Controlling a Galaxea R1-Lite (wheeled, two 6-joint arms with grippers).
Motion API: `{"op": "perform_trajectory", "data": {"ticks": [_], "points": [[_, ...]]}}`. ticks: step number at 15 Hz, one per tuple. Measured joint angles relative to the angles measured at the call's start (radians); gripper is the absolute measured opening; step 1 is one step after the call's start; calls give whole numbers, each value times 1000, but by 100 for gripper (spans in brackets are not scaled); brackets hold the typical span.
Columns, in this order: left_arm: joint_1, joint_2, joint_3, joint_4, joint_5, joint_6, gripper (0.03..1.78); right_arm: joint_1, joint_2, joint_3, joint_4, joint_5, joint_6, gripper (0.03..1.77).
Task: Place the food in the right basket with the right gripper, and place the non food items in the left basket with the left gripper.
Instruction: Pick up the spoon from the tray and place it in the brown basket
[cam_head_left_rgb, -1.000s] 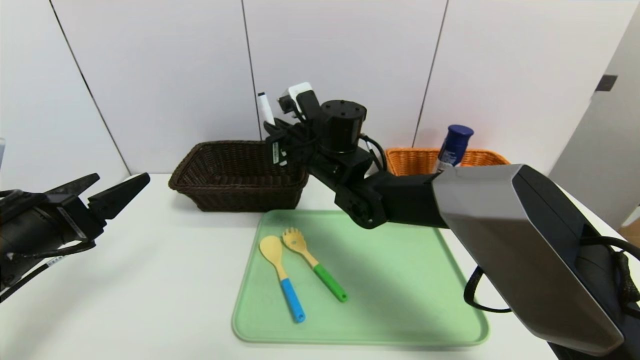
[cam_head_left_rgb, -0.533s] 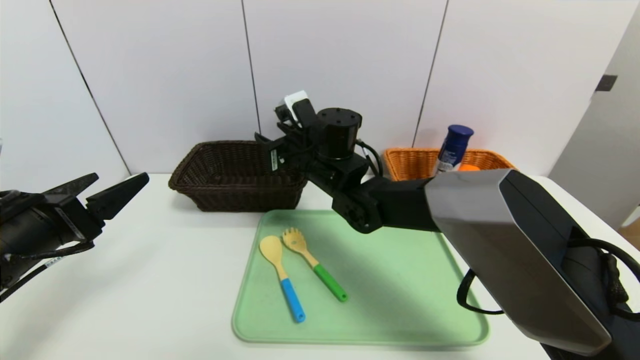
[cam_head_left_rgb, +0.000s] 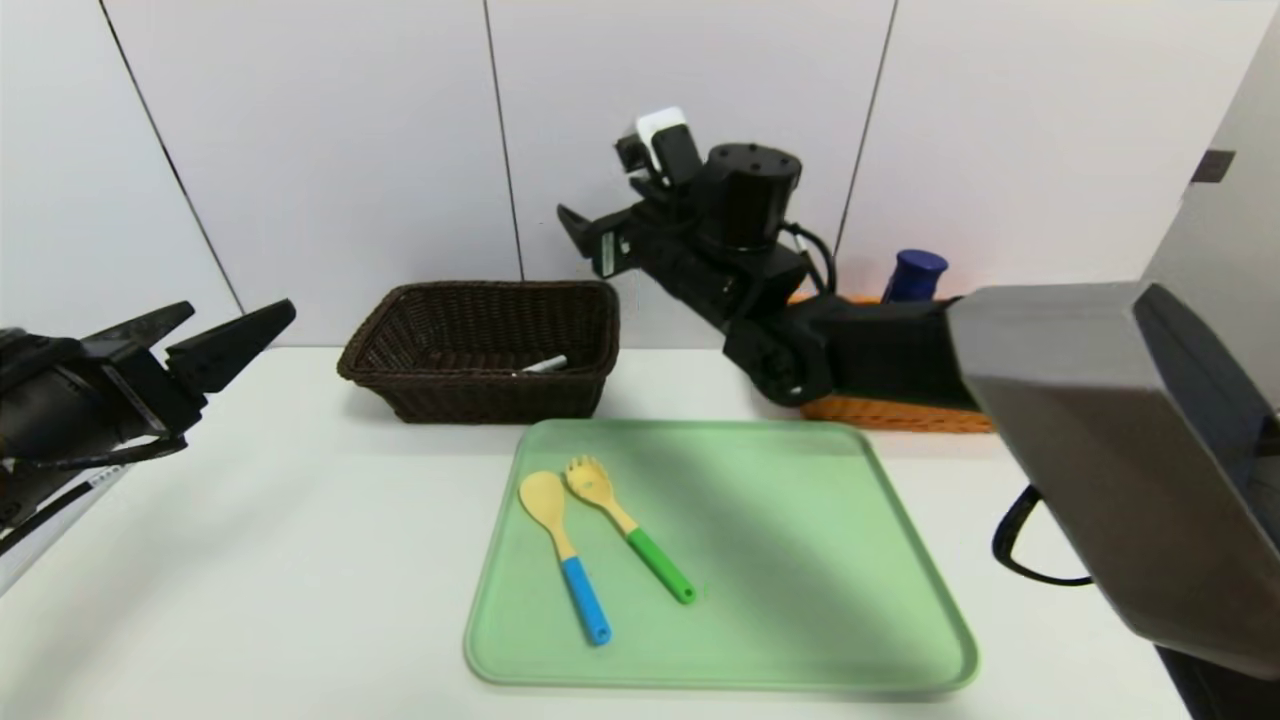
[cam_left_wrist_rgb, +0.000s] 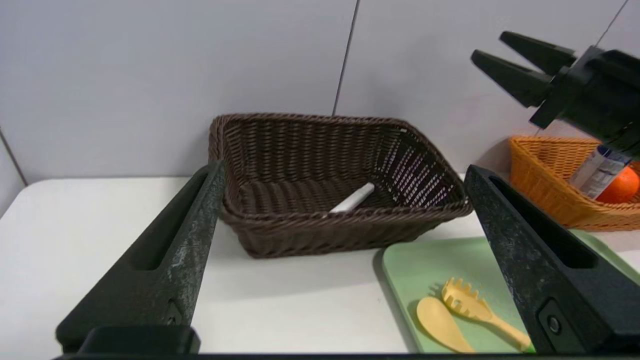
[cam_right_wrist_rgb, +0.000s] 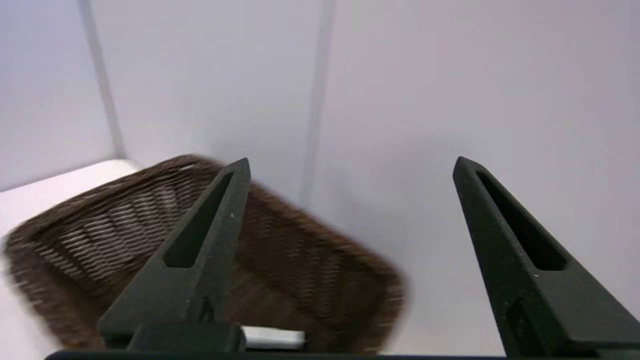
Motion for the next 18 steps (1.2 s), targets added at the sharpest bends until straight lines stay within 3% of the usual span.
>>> {"op": "perform_trajectory", "data": {"ticks": [3, 5, 8, 11, 14, 16, 18], "points": [[-58, 3, -86, 145, 5, 0, 169, -73, -159, 125, 82, -34, -44, 152], [-101, -19, -172, 329, 8, -6, 169, -103, -279, 315, 113, -43, -63, 156], [-175, -66, -417, 751, 8, -13, 169, -154, -466, 618, 129, -46, -83, 161], [-317, -70, -747, 1249, 16, -89, 169, -183, -606, 789, 133, -46, -111, 164], [-504, -11, -918, 1589, 118, -251, 169, -191, -676, 869, 131, -48, -145, 166], [-618, 31, -904, 1659, 225, -324, 169, -192, -701, 894, 131, -50, -147, 167], [-668, 87, -877, 1661, 315, -403, 169, -192, -713, 909, 131, -50, -146, 168]]}}
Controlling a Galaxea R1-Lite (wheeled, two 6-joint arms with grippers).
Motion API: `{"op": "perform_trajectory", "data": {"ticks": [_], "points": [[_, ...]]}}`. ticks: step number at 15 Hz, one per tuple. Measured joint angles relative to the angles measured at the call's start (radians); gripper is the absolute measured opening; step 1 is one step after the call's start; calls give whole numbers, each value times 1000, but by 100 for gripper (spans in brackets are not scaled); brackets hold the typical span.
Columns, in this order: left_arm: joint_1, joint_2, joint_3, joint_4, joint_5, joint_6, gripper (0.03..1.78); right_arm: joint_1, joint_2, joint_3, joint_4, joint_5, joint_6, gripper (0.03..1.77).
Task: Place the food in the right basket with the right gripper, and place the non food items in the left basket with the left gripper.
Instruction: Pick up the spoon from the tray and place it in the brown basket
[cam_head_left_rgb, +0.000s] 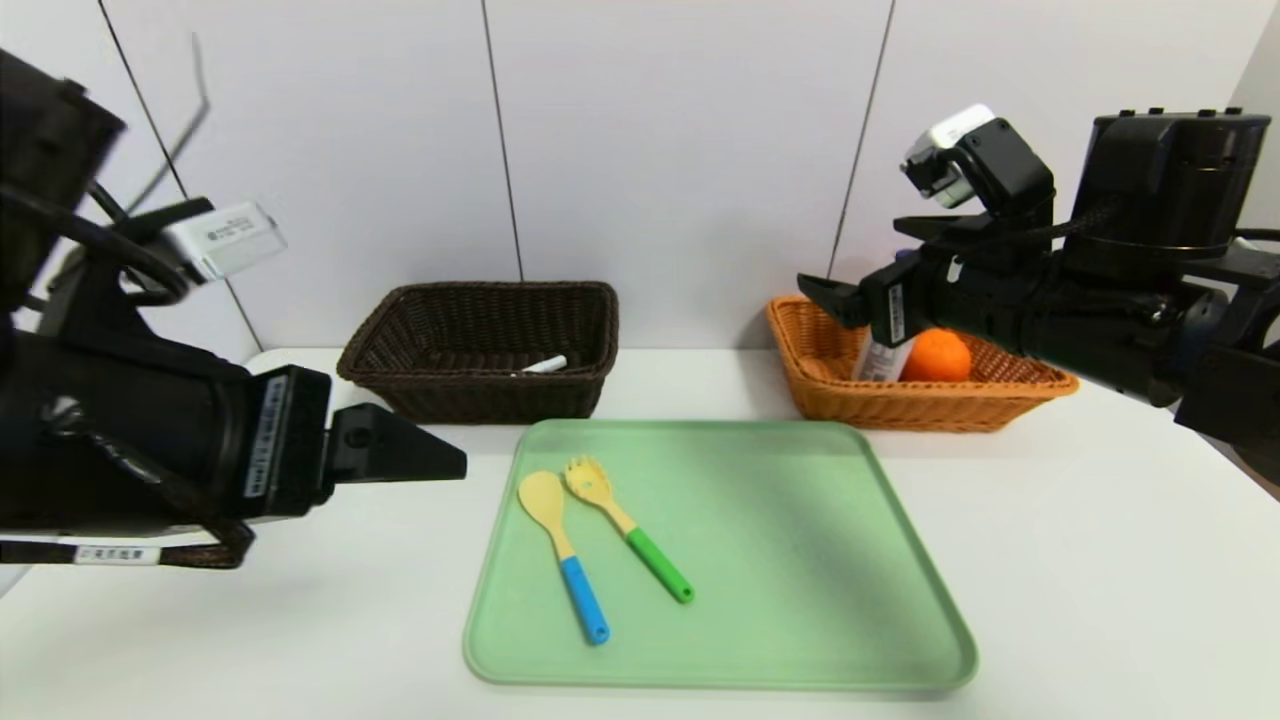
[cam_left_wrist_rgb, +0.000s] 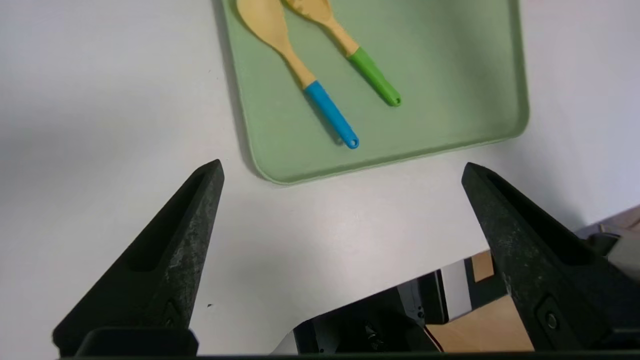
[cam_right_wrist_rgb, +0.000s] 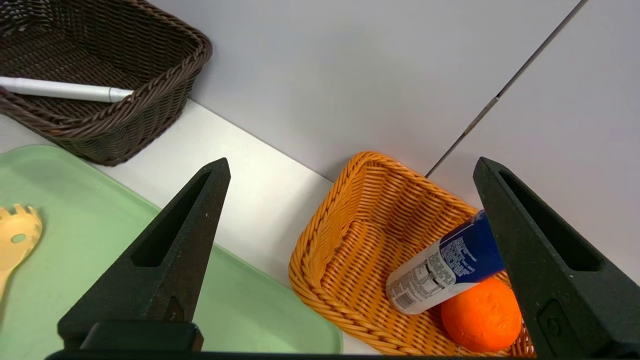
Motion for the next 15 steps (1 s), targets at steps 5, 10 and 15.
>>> {"op": "perform_trajectory", "data": {"ticks": [5, 10, 15], "points": [[-21, 126, 6, -96, 38, -114, 169, 1, -3, 17, 1, 0, 1, 169], [-52, 267, -37, -170, 69, -199, 169, 3, 11, 24, 1, -1, 4, 169], [-55, 366, -13, -172, 131, -207, 169, 2, 35, 24, -1, -3, 7, 169]]}}
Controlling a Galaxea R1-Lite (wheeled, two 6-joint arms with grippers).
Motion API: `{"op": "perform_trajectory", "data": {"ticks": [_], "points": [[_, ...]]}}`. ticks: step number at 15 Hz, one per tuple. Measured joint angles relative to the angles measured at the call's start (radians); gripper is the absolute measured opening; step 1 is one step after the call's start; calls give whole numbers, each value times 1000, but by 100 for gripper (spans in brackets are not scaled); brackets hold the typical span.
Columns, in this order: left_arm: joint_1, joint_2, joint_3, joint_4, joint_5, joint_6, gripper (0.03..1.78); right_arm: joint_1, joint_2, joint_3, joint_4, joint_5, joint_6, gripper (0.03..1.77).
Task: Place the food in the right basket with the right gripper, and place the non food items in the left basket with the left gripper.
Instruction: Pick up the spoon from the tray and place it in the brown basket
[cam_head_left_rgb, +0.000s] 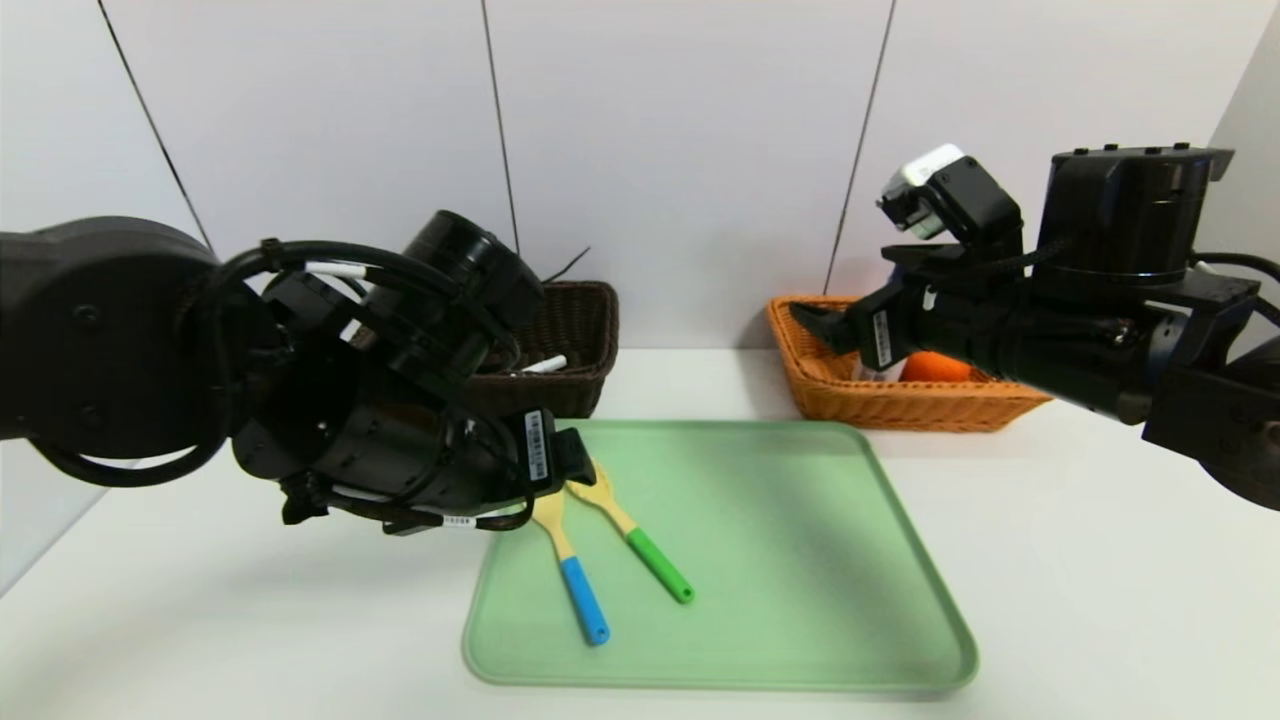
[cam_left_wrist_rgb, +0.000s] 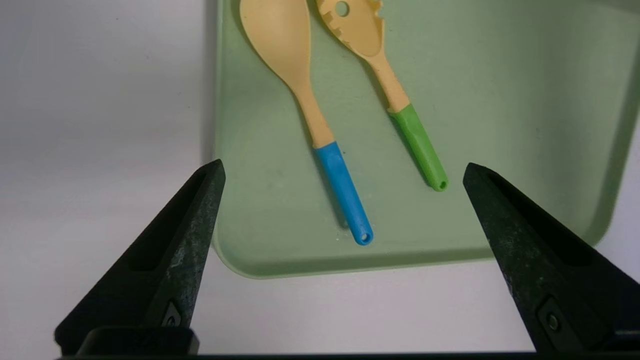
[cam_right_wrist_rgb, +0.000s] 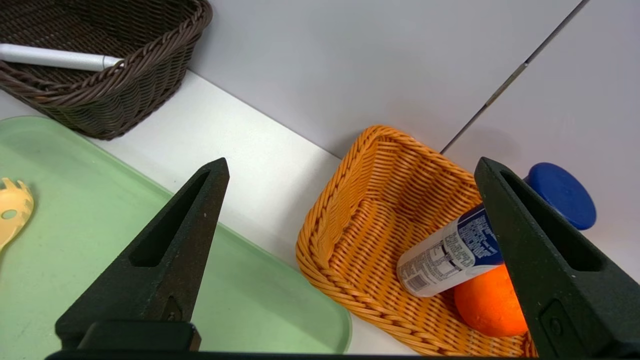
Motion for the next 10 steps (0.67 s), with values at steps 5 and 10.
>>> {"op": "perform_trajectory", "data": {"ticks": [5, 10], "points": [[-11, 76, 11, -20, 41, -49, 169, 0, 30, 0, -73, 0, 0, 169], [-44, 101, 20, -37, 49, -90, 169, 0, 51, 1, -83, 0, 1, 169]]}}
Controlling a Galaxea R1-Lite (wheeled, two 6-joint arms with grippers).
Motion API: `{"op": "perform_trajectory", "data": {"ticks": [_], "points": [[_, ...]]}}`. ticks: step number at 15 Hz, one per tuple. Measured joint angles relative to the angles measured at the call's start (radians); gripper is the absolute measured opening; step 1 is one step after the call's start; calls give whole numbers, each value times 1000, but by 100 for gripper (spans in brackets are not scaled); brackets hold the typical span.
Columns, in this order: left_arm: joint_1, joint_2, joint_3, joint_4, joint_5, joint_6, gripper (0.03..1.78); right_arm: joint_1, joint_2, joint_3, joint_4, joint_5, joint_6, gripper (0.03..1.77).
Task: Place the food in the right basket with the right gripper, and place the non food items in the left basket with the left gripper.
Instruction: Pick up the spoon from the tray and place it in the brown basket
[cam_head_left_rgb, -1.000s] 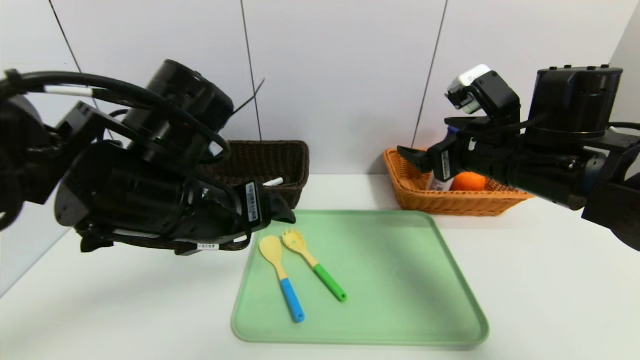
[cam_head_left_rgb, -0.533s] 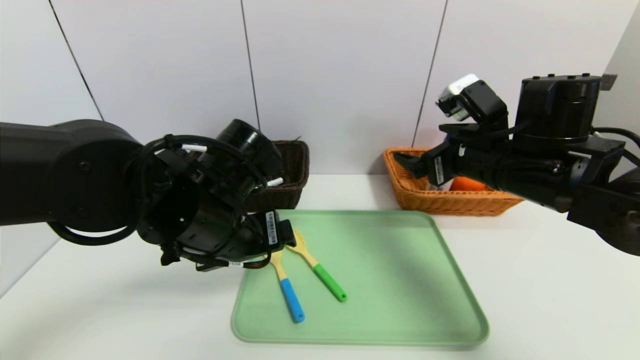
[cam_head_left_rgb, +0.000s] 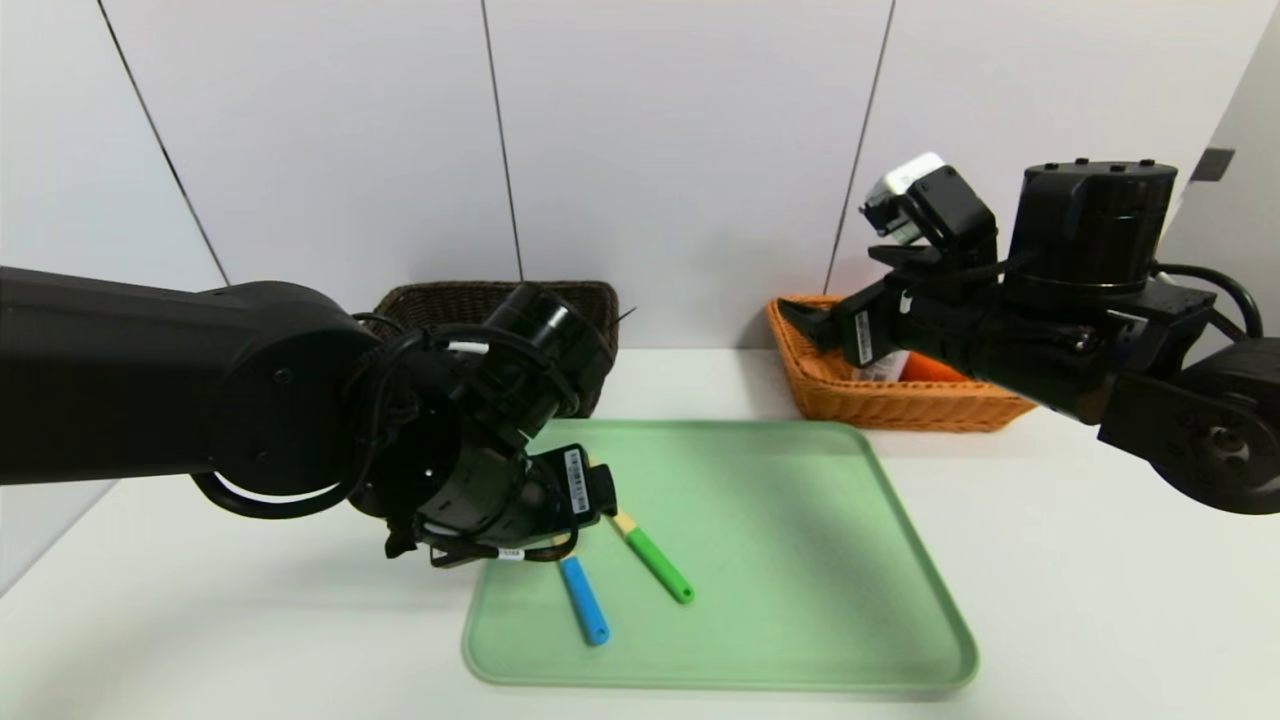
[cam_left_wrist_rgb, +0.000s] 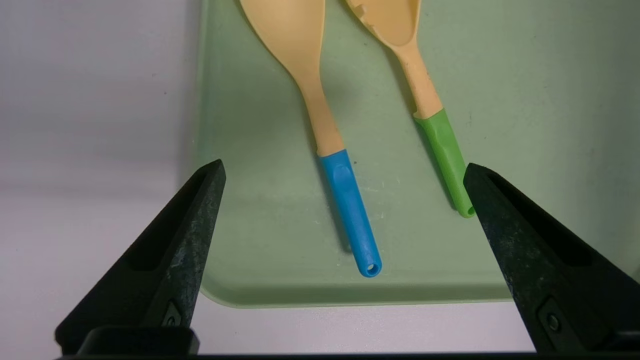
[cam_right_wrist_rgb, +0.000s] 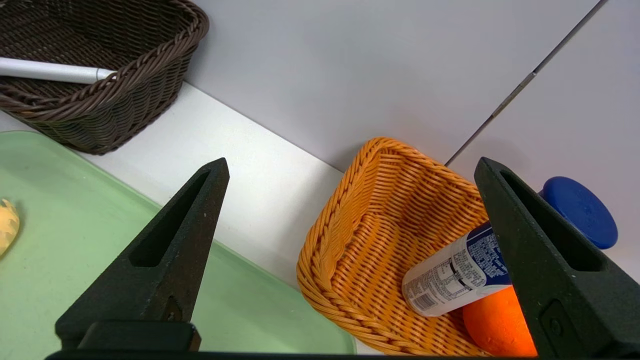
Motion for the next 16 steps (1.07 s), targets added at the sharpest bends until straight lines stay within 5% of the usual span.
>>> {"op": "perform_trajectory", "data": {"ticks": [16], "points": [[-41, 75, 79, -59, 83, -25, 169, 0, 2, 0, -1, -1, 2, 169]]}}
